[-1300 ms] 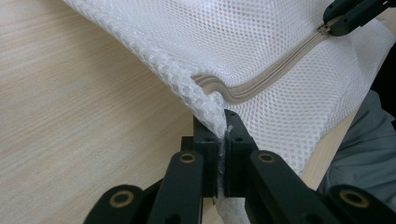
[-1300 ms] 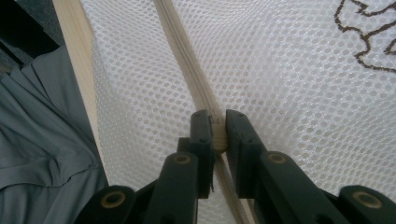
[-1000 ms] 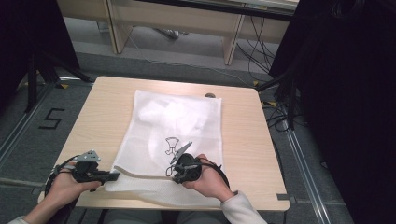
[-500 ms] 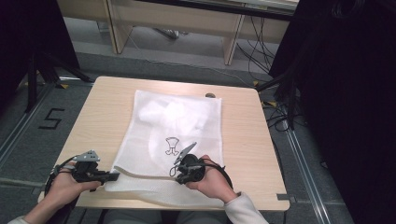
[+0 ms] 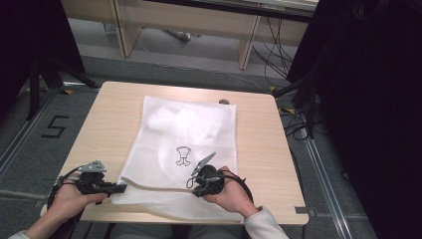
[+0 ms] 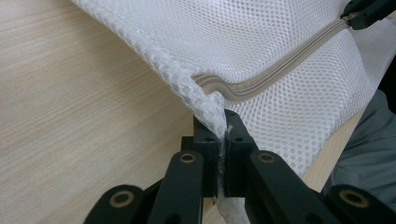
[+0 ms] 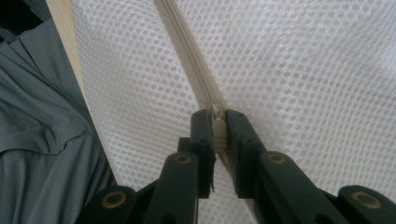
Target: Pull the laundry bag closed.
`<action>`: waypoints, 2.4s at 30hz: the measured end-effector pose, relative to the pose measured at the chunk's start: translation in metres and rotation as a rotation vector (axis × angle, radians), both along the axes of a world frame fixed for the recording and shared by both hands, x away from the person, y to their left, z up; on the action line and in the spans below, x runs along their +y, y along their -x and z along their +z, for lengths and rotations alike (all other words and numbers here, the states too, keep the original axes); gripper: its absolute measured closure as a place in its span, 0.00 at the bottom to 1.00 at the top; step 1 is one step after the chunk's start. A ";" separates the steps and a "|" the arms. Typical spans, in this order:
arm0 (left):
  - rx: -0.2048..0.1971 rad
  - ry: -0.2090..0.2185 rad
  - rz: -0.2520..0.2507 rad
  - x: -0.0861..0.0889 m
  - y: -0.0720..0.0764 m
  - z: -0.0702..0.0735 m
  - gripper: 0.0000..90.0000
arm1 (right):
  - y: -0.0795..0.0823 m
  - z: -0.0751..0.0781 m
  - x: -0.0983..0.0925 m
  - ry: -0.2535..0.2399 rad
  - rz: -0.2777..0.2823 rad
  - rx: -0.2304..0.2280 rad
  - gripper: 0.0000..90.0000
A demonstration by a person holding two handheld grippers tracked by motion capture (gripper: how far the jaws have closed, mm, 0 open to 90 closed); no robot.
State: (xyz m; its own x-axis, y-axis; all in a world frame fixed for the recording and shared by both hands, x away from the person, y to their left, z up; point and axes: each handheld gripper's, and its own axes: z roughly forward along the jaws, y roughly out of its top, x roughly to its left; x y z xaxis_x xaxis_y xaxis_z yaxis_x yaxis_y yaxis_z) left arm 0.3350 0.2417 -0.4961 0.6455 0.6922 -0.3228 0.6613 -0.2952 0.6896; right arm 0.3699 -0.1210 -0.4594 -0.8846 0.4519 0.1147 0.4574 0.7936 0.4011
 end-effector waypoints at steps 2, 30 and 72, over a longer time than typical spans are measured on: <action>0.001 0.005 0.000 0.000 0.000 0.000 0.95 | 0.001 0.000 -0.003 0.001 -0.008 0.002 0.91; -0.003 0.010 0.022 0.000 0.000 -0.002 0.95 | 0.003 -0.001 -0.025 0.004 -0.035 -0.002 0.91; 0.011 0.000 0.008 0.001 -0.001 -0.001 0.95 | 0.006 -0.003 -0.038 0.008 -0.070 0.011 0.91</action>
